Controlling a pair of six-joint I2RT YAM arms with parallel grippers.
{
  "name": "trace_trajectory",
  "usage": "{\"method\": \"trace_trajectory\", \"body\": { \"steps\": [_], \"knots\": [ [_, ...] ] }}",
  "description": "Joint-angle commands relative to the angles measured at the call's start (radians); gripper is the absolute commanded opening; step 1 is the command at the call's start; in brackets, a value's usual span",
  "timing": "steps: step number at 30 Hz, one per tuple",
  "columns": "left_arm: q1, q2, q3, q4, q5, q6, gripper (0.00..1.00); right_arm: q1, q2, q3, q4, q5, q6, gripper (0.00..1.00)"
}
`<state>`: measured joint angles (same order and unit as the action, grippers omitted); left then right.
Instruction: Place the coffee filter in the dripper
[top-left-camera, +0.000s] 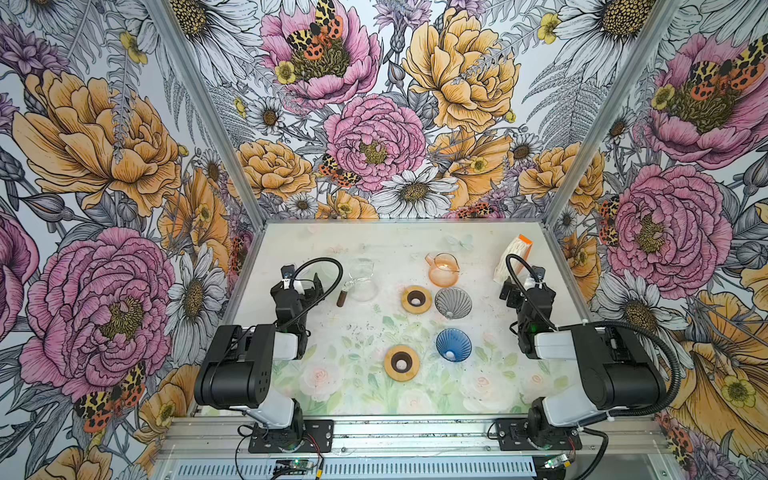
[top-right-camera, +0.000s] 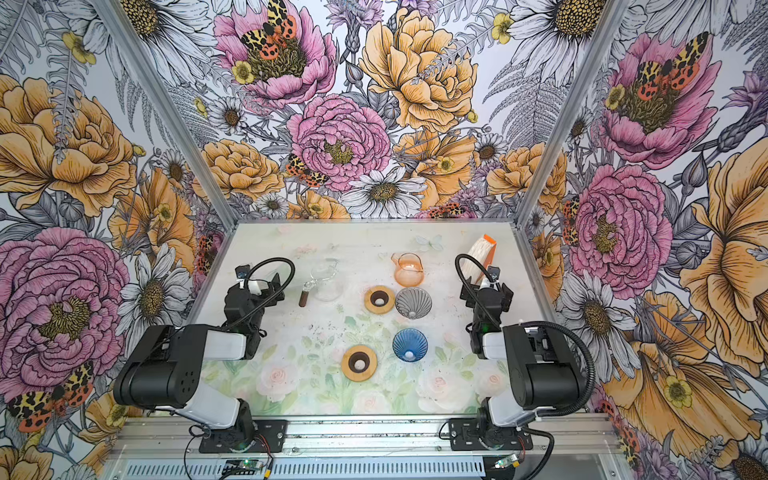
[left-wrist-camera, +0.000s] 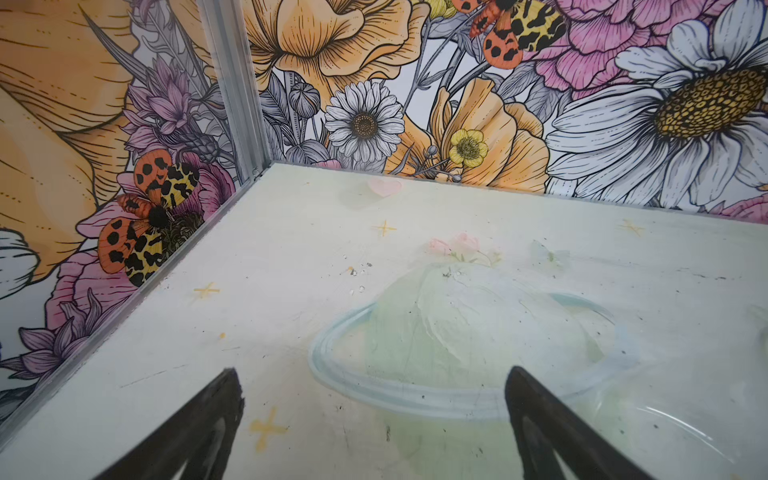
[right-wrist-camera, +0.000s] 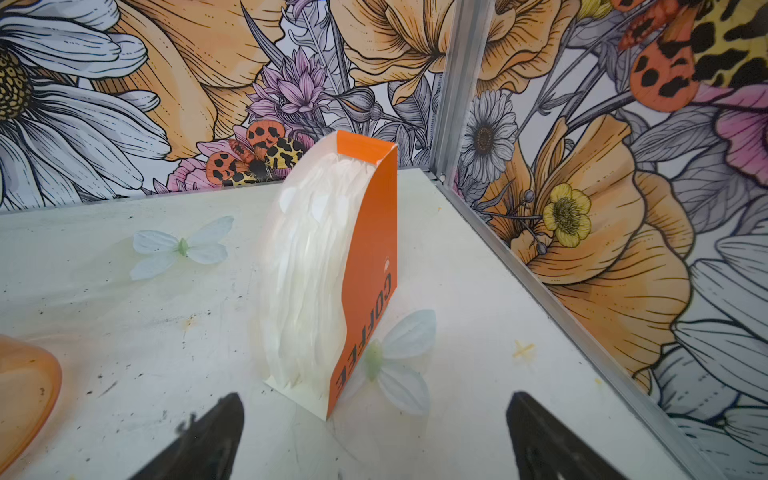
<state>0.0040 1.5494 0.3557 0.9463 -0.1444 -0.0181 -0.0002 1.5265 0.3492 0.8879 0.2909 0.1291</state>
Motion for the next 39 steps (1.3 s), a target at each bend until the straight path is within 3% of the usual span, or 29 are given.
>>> {"method": "trace_trajectory", "body": {
  "steps": [1, 39],
  "knots": [
    [-0.006, 0.003, 0.02, -0.004, 0.007, 0.025, 0.99, 0.004, 0.005, 0.02, 0.019, -0.004, -0.009, 0.99],
    [0.024, 0.001, 0.018, 0.0, 0.065, 0.004, 0.99, 0.005, 0.008, 0.023, 0.015, -0.002, -0.008, 1.0]
  ]
}}
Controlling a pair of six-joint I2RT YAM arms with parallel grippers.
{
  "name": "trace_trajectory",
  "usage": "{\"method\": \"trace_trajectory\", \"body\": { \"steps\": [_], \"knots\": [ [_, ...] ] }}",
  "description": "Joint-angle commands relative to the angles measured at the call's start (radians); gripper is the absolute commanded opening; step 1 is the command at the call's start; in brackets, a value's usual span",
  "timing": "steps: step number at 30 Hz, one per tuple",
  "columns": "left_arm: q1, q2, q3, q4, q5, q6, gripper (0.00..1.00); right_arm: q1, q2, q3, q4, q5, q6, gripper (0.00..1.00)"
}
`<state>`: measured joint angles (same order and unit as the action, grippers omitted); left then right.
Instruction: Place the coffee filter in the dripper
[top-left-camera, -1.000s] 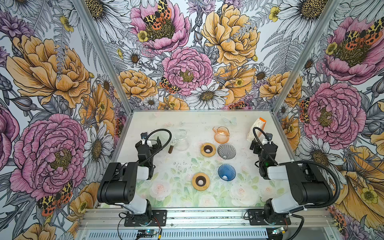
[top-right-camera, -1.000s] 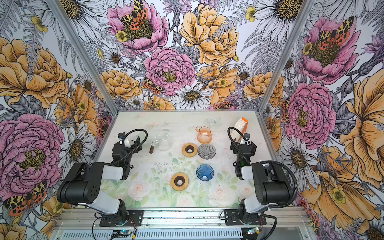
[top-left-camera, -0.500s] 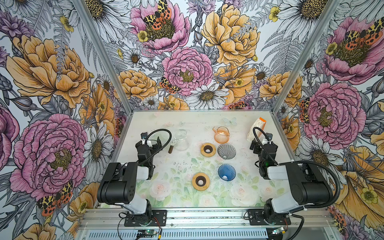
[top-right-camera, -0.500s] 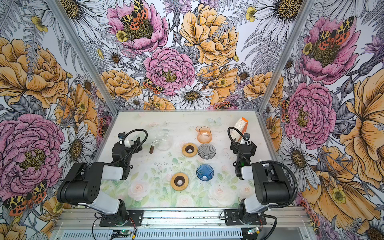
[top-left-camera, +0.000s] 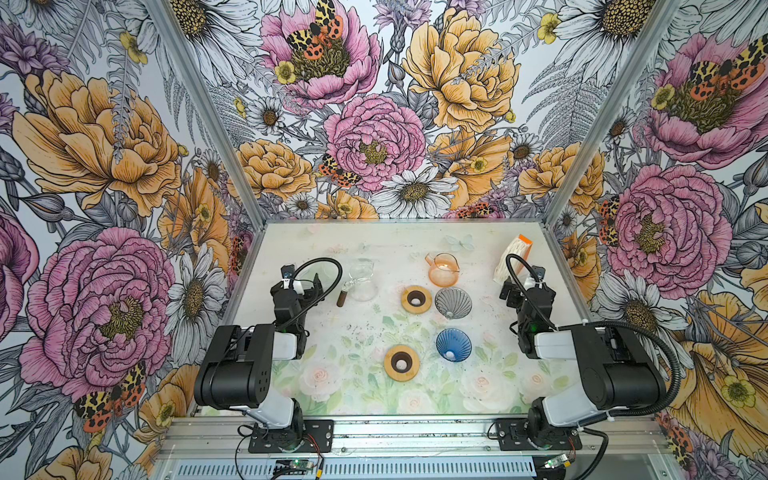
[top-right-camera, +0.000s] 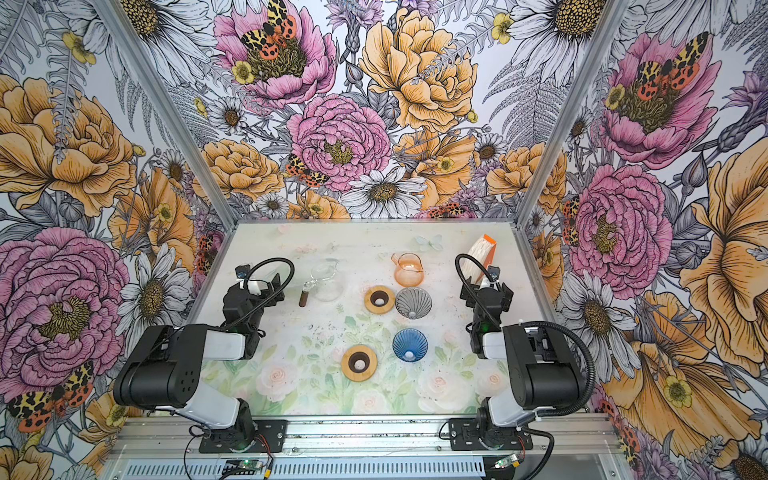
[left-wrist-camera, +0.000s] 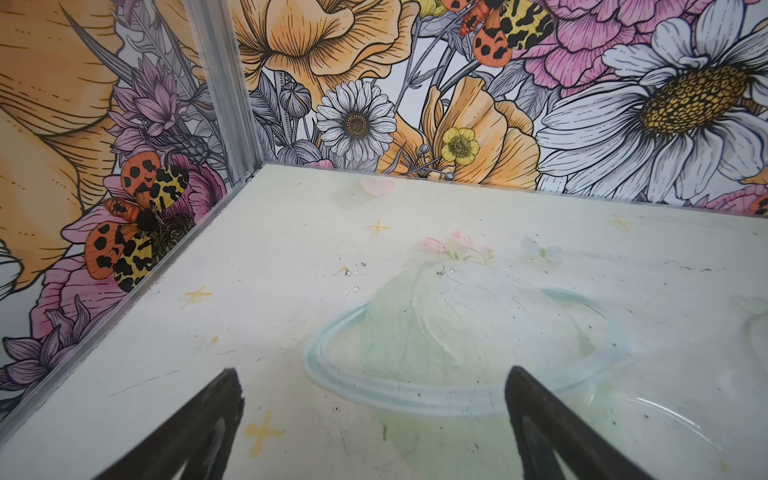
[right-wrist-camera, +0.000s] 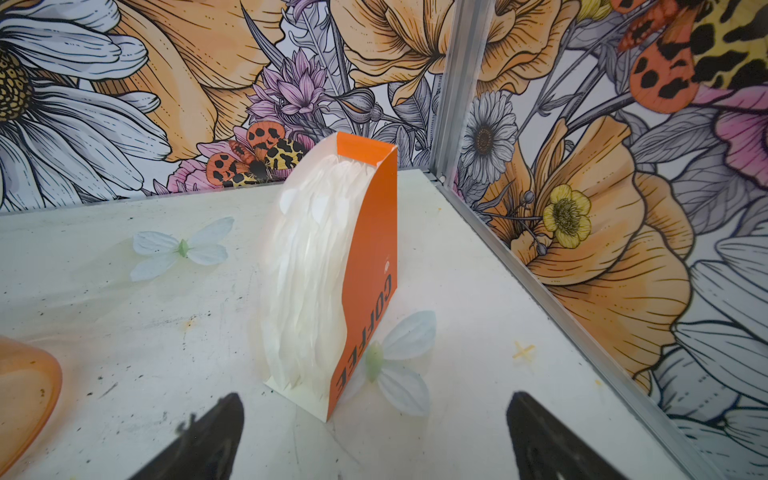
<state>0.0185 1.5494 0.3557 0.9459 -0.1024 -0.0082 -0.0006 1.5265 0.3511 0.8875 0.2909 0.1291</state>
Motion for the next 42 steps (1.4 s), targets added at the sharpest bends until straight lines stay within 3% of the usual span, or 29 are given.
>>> {"method": "trace_trajectory", "body": {
  "steps": [1, 16, 22, 26, 32, 37, 42],
  "knots": [
    [0.009, 0.001, 0.018, -0.001, 0.021, -0.005, 0.99, 0.005, 0.007, 0.02, 0.015, -0.002, -0.008, 0.99],
    [0.007, -0.052, -0.057, 0.1, 0.033, 0.002, 0.99, 0.012, -0.021, 0.007, 0.019, 0.0, -0.016, 0.99],
    [-0.009, -0.251, 0.026, -0.21, 0.066, 0.033, 0.99, 0.062, -0.221, 0.039, -0.196, 0.003, -0.076, 0.99],
    [-0.002, -0.345, 0.086, -0.348, 0.121, 0.025, 0.99, 0.074, -0.382, 0.082, -0.354, -0.004, -0.051, 1.0],
    [0.0, -0.476, 0.253, -0.734, 0.244, 0.056, 0.99, 0.119, -0.531, 0.229, -0.689, -0.074, -0.01, 0.99],
    [-0.001, -0.558, 0.378, -1.026, 0.342, 0.121, 0.99, 0.142, -0.567, 0.379, -0.933, -0.203, 0.036, 0.99],
    [-0.01, -0.594, 0.453, -1.241, 0.422, 0.143, 0.98, 0.16, -0.561, 0.465, -1.04, -0.386, 0.061, 1.0]
  ]
}}
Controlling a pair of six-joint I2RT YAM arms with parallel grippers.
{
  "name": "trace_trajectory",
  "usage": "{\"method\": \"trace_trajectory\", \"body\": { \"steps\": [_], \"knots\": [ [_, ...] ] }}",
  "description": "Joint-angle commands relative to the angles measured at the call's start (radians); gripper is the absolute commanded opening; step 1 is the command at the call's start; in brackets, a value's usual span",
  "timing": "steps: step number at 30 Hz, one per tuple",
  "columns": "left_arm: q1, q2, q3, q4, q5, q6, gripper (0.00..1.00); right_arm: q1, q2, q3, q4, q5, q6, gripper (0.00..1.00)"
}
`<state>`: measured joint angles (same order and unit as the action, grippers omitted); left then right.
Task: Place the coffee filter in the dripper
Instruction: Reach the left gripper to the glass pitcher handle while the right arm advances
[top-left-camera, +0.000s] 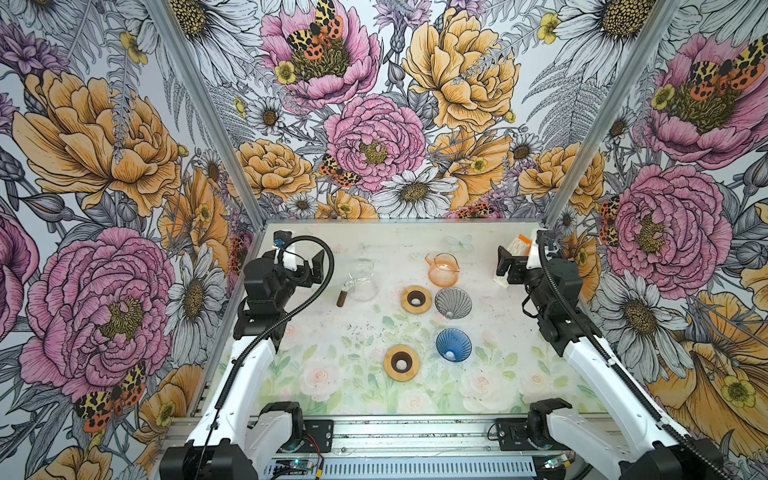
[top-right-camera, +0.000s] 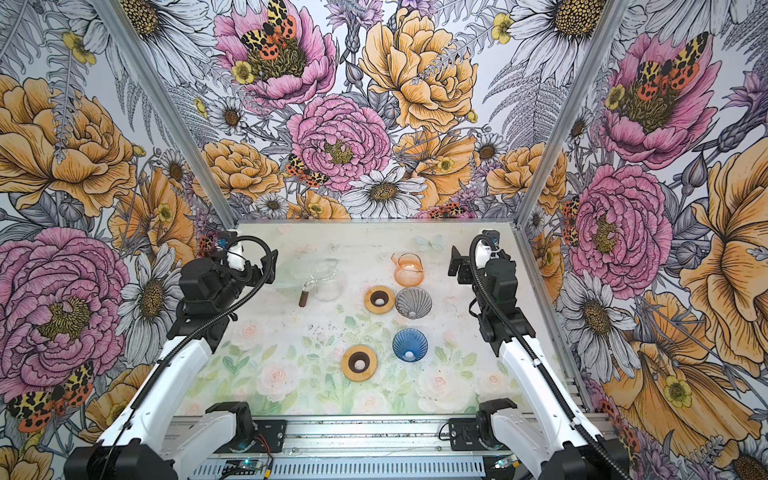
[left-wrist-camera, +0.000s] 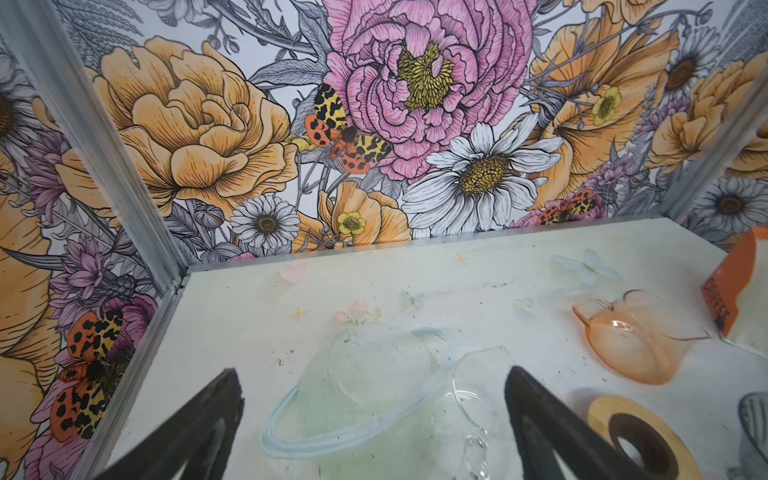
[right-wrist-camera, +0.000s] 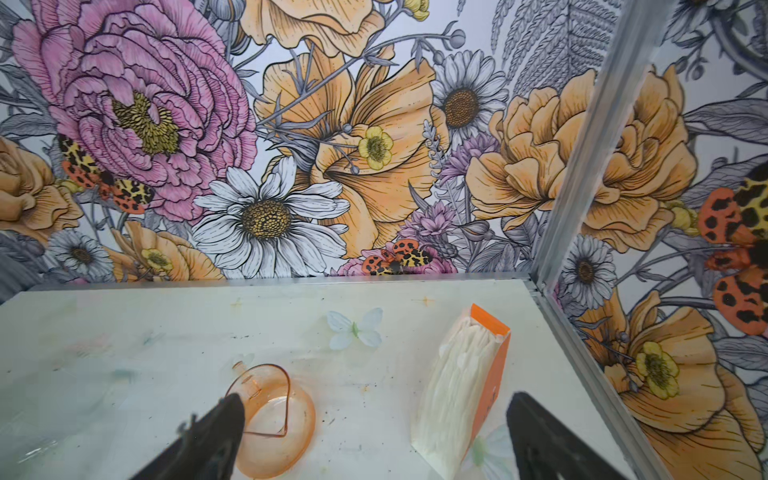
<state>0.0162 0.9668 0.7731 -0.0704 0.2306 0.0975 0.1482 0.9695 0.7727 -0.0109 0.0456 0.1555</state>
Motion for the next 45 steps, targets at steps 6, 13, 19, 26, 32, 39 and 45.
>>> {"method": "trace_trajectory", "body": {
  "steps": [6, 13, 19, 26, 32, 39, 45],
  "knots": [
    [-0.092, 0.016, 0.095, -0.408, 0.057, 0.074, 0.92, 0.048, 0.033, 0.094, -0.194, -0.259, 0.088, 1.0],
    [-0.232, 0.078, 0.065, -0.41, -0.06, 0.178, 0.9, 0.156, 0.086, 0.117, -0.208, -0.238, 0.109, 0.99],
    [-0.238, 0.19, 0.096, -0.414, -0.063, 0.232, 0.89, 0.232, 0.111, 0.135, -0.206, -0.217, 0.101, 0.99],
    [-0.232, 0.337, 0.164, -0.424, -0.037, 0.264, 0.87, 0.286, 0.141, 0.143, -0.207, -0.194, 0.127, 1.0],
    [-0.219, 0.448, 0.21, -0.428, -0.016, 0.314, 0.84, 0.303, 0.149, 0.142, -0.206, -0.193, 0.129, 0.99],
    [-0.217, 0.548, 0.257, -0.432, -0.023, 0.335, 0.79, 0.309, 0.147, 0.13, -0.204, -0.177, 0.136, 0.99],
    [-0.214, 0.595, 0.272, -0.413, -0.043, 0.348, 0.69, 0.31, 0.152, 0.13, -0.204, -0.161, 0.133, 0.99]
  ]
}}
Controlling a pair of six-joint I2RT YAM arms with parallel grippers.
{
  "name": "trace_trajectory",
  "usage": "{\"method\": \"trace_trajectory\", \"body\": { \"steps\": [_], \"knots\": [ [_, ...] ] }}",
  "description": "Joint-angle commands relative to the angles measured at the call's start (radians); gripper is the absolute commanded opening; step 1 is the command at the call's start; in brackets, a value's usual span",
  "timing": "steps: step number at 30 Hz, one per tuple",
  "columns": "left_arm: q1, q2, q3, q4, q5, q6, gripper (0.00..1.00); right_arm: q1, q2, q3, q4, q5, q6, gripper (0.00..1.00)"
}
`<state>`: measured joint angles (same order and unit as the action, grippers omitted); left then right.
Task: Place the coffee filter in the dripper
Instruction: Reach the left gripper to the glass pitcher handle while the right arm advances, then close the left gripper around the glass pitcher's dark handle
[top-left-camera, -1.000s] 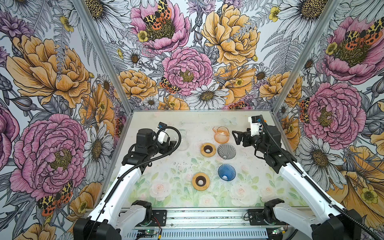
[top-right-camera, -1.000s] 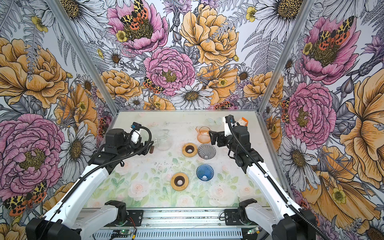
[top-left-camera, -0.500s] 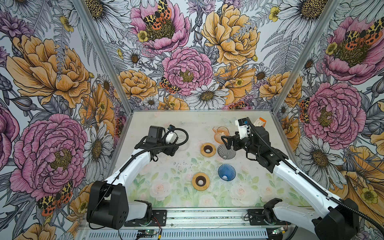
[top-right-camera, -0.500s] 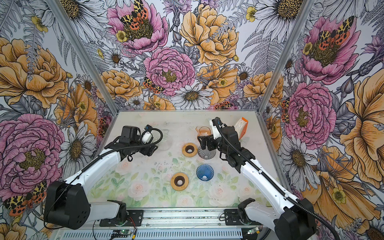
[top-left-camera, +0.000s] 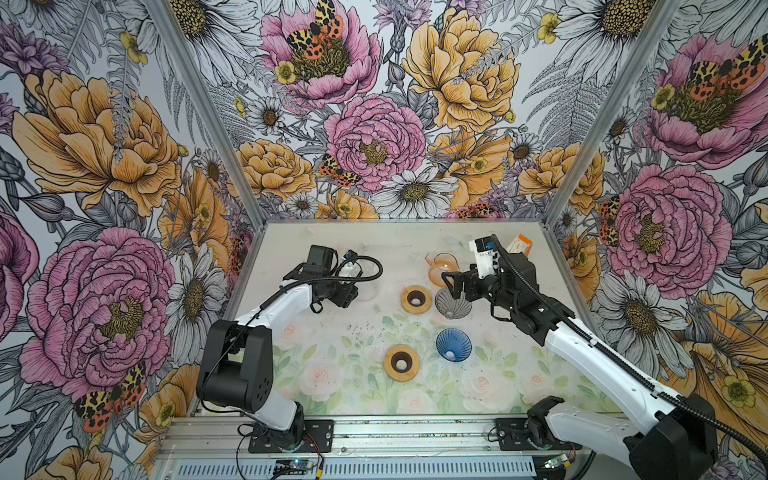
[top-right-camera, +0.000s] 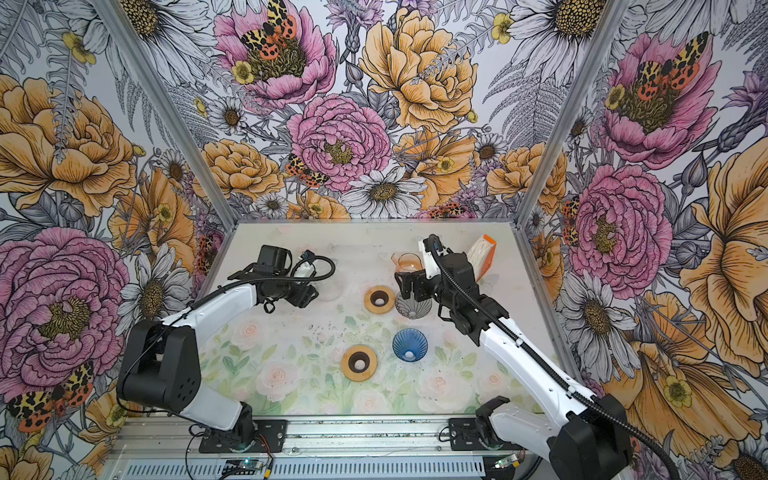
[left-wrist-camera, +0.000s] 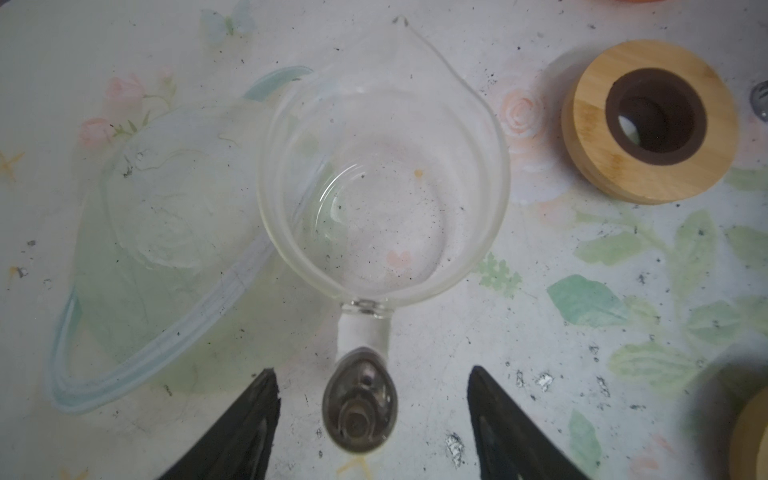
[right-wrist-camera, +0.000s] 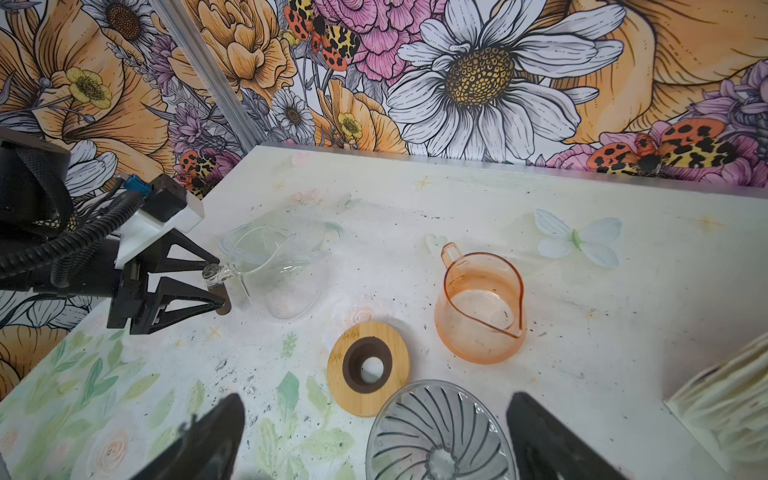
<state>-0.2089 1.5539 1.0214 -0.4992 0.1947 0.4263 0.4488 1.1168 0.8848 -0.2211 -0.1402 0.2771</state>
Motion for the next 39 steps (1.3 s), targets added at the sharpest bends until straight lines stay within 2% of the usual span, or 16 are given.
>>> {"method": "trace_trajectory", "body": {
  "steps": [1, 10, 16, 29, 39],
  "knots": [
    [0.01, 0.012, 0.022, 0.021, -0.006, 0.019, 0.68, 0.009, 0.009, 0.019, 0.006, 0.028, 0.01, 0.99],
    [0.019, 0.019, -0.002, 0.064, 0.002, 0.0, 0.46, 0.01, 0.03, 0.028, 0.005, 0.037, 0.008, 0.99],
    [0.03, 0.013, -0.022, 0.078, 0.019, 0.0, 0.41, 0.01, 0.037, 0.03, 0.006, 0.051, 0.005, 0.99],
    [0.024, 0.023, -0.046, 0.09, 0.013, -0.027, 0.4, 0.01, 0.066, 0.031, 0.009, 0.059, 0.006, 0.99],
    [0.026, -0.003, -0.069, 0.096, 0.031, -0.046, 0.27, 0.011, 0.054, 0.013, 0.025, 0.071, 0.014, 0.99]
  ]
}}
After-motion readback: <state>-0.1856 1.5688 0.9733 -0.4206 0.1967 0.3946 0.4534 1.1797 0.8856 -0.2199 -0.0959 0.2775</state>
